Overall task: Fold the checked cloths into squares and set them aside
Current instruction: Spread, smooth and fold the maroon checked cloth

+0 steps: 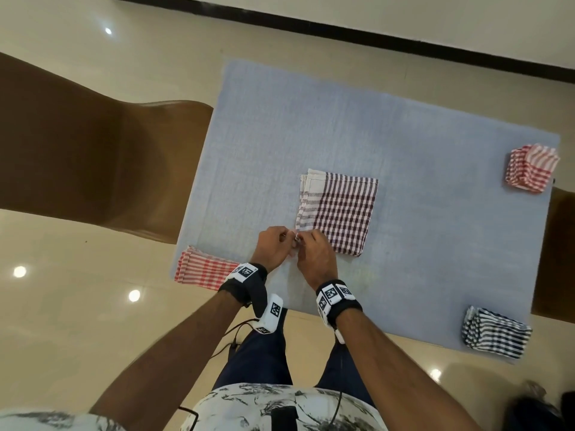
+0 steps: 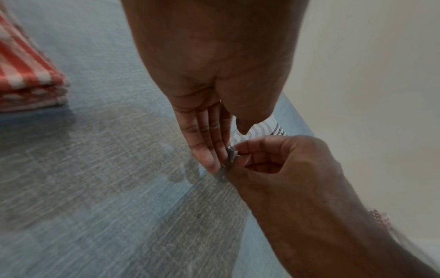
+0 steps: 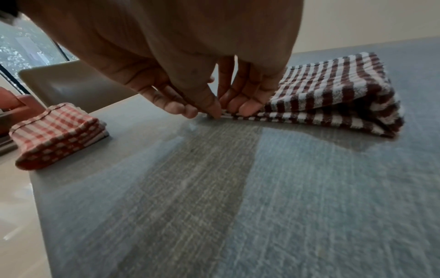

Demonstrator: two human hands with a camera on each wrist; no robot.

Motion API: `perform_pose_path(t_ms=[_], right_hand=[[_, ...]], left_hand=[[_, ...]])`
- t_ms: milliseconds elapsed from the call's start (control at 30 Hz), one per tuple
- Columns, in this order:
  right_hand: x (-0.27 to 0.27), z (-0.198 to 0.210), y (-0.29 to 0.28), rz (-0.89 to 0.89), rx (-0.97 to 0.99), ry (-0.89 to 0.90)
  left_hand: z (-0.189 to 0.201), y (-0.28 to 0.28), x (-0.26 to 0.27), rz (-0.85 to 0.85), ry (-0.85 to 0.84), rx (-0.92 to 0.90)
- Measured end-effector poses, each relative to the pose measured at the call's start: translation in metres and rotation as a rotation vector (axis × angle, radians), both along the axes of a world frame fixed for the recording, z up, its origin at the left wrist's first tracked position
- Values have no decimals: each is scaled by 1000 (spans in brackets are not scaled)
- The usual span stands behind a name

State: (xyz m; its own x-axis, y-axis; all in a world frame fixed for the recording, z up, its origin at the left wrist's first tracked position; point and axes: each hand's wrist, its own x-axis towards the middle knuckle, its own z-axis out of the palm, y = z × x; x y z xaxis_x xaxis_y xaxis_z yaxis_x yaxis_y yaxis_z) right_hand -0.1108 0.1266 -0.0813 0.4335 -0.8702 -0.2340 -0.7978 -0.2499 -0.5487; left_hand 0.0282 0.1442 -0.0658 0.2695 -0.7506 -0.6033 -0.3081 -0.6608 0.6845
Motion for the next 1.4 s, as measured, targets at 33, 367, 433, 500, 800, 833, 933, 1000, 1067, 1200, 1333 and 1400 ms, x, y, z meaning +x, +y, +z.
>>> perform_pose_path(t_ms=[33, 367, 433, 500, 800, 833, 933, 1000, 1067, 1200, 1333, 1400], right_hand=[[-1, -1, 0, 10, 25, -29], [-33, 6, 1, -72, -108, -22], [-38, 7, -2, -85, -137, 24], [-43, 7, -6, -104, -146, 66], [-95, 2, -19, -214, -150, 167], [-98, 1, -19, -199, -154, 164], [-100, 1, -17, -160, -163, 152], [-98, 0, -16, -150, -165, 147], [-93, 0, -15, -147, -162, 145], [-84, 1, -18, -163, -165, 123], [-91, 5, -20, -193, -188, 110], [-100, 6, -18, -219, -193, 116]], left_hand=[[2, 0, -1, 8, 3, 4], [11, -8, -10, 149, 67, 57], [18, -11, -10, 238, 162, 74], [23, -11, -10, 271, 209, 94], [28, -9, -13, 349, 355, 120], [30, -9, -14, 361, 386, 119], [34, -8, -15, 411, 456, 102], [36, -7, -15, 423, 501, 74], [39, -5, -13, 420, 546, 55], [44, -4, -10, 400, 607, 44], [40, -3, -6, 399, 518, 45], [35, -1, -6, 401, 424, 57]])
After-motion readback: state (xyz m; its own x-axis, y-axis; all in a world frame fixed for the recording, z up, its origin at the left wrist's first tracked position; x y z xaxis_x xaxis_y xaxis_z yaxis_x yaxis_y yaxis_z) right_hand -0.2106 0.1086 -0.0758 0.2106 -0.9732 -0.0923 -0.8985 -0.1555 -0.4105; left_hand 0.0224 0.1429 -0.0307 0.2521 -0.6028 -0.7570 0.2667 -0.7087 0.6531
